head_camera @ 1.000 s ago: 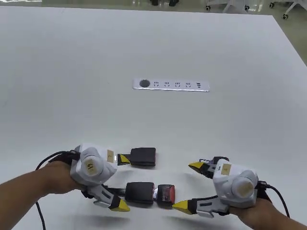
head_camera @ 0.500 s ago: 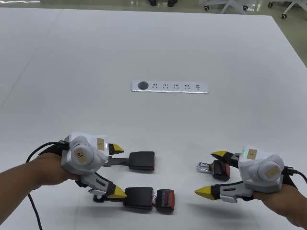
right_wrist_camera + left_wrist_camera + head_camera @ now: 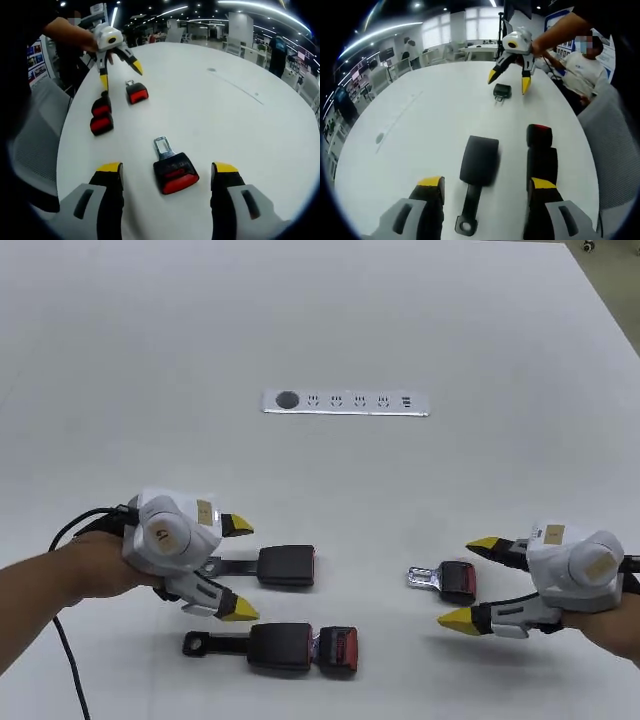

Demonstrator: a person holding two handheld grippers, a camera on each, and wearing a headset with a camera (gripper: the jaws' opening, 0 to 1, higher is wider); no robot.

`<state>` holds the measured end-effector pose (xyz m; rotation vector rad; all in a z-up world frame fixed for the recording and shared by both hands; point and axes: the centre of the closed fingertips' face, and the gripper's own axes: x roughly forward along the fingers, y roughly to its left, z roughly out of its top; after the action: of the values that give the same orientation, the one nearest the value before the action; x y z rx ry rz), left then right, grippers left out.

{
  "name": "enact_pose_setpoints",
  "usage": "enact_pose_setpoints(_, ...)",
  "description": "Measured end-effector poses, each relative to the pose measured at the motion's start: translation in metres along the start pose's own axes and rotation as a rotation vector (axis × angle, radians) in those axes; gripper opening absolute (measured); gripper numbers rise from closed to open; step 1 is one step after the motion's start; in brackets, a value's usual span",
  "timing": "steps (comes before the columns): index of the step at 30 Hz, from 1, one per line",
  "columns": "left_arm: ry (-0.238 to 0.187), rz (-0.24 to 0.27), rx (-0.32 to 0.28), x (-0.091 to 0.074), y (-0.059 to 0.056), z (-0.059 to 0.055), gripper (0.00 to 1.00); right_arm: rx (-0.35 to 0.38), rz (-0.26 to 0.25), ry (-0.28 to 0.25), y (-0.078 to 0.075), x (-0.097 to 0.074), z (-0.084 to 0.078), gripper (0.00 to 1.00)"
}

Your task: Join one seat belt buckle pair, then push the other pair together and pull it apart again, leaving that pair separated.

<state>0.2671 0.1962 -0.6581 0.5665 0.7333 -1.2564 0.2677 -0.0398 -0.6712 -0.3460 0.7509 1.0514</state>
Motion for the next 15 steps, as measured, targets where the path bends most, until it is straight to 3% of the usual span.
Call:
enact_pose_setpoints(5,-0.002,-0.032,-0.003,0.011,-0.002,0.0,0.71,0.003,0.029,0.014,0.0,0.004,-0.005,0.7)
enact_pose_setpoints(7,0.004,-0.032,0.008,0.017,0.0,-0.005,0.7,-0.005,0.039,0.024,0.0,0.003,-0.007,0.69)
enact_pose_setpoints(10,0.008,-0.018,0.039,0.019,0.005,-0.002,0.68,0.002,0.047,0.041,-0.003,0.004,-0.014,0.66)
enact_pose_setpoints(15,0.01,-0.046,0.045,0.023,0.003,0.001,0.66,-0.031,0.055,0.04,-0.006,0.007,-0.019,0.65)
